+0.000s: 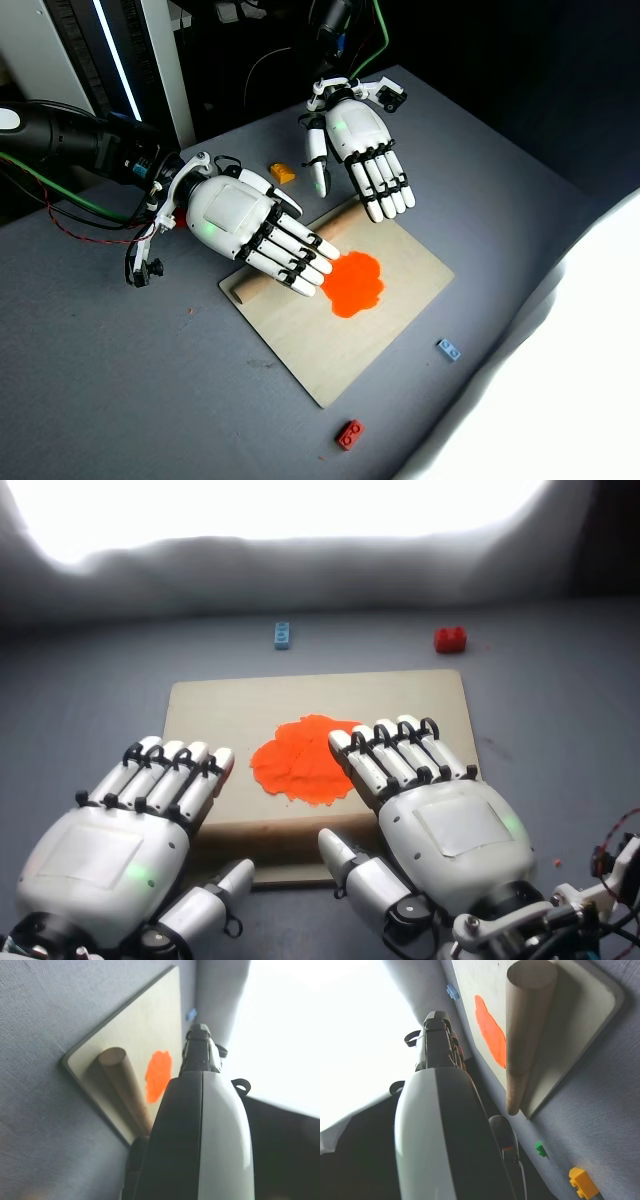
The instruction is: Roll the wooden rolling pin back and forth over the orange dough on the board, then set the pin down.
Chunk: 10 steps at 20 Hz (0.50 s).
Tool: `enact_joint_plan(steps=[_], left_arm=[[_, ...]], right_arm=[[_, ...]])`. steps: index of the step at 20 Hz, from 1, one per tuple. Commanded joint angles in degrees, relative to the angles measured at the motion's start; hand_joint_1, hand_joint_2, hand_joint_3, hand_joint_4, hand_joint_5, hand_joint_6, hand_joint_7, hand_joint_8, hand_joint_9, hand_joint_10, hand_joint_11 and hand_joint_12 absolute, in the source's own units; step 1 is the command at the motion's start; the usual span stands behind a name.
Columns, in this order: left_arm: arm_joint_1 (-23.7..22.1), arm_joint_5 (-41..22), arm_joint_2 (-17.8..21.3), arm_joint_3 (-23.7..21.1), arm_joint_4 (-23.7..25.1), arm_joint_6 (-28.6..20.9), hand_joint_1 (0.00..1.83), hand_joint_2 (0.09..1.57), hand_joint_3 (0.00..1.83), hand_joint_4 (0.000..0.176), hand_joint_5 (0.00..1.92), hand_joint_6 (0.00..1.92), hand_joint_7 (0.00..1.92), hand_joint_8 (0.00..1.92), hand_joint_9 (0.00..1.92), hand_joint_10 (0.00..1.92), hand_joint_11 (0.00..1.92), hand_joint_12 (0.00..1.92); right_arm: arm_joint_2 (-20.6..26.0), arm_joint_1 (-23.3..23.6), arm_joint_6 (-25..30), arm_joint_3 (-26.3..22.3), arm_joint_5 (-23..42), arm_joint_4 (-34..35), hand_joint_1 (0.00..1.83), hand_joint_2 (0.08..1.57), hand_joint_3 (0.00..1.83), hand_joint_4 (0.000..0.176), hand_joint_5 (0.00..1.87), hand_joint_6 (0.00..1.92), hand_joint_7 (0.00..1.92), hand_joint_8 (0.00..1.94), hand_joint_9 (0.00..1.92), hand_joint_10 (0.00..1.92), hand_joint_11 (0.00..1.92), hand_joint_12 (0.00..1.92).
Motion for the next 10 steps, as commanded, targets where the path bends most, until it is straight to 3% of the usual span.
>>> enact_joint_plan(steps=[1, 10], left_arm=[[0.08, -6.01, -0.25, 0.34, 3.12, 0.04, 0.00, 1.44, 0.04, 0.000, 0.00, 0.00, 0.00, 0.00, 0.00, 0.00, 0.00, 0.00], [0.41, -6.01, -3.11, 2.50, 3.12, -0.80, 0.00, 1.43, 0.03, 0.000, 0.00, 0.00, 0.00, 0.00, 0.00, 0.00, 0.00, 0.00]], right_arm=[[-0.17, 0.05, 0.26, 0.36, 4.86, -5.08, 0.00, 1.57, 0.01, 0.000, 0.13, 0.00, 0.11, 0.00, 0.09, 0.01, 0.00, 0.17], [-1.91, -0.41, 0.35, 2.66, 5.02, -5.08, 0.00, 1.57, 0.01, 0.000, 0.14, 0.00, 0.12, 0.00, 0.08, 0.00, 0.00, 0.12]])
